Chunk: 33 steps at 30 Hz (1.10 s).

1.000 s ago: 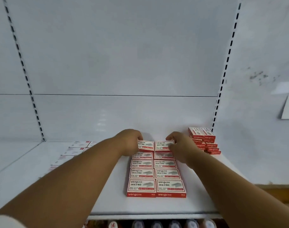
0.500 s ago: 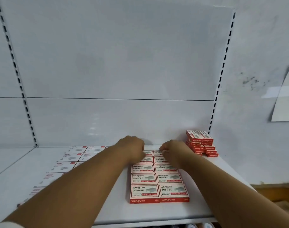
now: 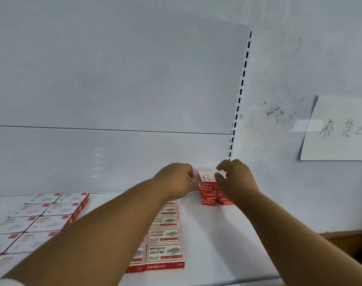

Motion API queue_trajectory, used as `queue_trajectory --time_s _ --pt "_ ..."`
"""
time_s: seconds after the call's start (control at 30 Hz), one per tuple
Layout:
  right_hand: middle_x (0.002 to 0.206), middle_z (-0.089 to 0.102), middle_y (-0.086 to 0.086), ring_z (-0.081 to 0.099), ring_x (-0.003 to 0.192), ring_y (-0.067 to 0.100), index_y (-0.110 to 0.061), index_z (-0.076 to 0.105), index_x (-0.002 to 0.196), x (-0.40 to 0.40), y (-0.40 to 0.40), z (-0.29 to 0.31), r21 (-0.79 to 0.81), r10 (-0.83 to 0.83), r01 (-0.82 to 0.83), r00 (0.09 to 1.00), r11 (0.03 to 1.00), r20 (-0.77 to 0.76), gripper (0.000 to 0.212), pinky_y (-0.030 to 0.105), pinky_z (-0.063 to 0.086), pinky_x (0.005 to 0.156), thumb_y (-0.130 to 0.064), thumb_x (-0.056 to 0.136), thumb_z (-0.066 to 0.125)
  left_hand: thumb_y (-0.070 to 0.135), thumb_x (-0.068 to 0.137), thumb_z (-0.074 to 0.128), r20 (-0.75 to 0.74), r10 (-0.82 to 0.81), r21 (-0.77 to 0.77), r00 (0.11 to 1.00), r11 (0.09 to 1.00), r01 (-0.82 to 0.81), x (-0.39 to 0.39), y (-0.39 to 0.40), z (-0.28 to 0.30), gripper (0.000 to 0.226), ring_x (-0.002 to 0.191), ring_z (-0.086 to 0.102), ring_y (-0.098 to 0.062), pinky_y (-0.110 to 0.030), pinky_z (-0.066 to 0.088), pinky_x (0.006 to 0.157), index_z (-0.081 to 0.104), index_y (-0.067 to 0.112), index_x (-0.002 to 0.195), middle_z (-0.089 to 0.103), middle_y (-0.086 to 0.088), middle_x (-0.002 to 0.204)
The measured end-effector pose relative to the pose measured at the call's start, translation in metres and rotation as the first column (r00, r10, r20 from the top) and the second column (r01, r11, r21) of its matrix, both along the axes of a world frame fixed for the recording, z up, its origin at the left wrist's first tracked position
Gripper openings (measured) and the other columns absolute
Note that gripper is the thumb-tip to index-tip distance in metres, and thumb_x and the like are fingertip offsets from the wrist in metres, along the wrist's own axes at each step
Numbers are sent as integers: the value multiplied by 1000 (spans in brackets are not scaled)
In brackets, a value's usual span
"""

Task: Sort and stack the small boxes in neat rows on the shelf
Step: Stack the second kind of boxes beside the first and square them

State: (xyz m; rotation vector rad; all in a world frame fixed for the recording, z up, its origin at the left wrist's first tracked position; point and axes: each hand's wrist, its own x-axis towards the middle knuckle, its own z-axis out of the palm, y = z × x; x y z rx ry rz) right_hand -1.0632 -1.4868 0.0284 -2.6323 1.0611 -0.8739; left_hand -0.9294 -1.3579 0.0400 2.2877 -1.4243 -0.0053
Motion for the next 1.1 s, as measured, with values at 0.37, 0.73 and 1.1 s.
queue_trajectory --time_s 0.37,0.73,1.1 --pt "101 63 5 59 89 23 -16 51 101 -7 -41 -6 241 129 -102 987 965 -96 28 30 41 68 -43 94 53 43 97 52 -137 240 111 961 968 -226 -30 -58 -2 30 82 57 -21 -27 37 68 70 22 107 59 2 77" --pt "84 72 18 69 71 30 5 69 95 -5 -66 -10 631 154 -221 975 744 160 26 32 45 58 -13 79 60 18 84 73 -514 349 -314 784 774 -550 -51 -57 -12 19 88 68 -15 -31 55 78 60 22 96 71 3 101" --pt "72 73 15 65 59 28 -4 71 82 -32 -29 4 754 16 -549 812 362 583 11 41 52 59 -5 85 61 -1 87 65 -769 -78 -564 634 549 -617 -96 -14 1 49 75 75 -18 -27 51 66 51 32 120 73 -4 97"
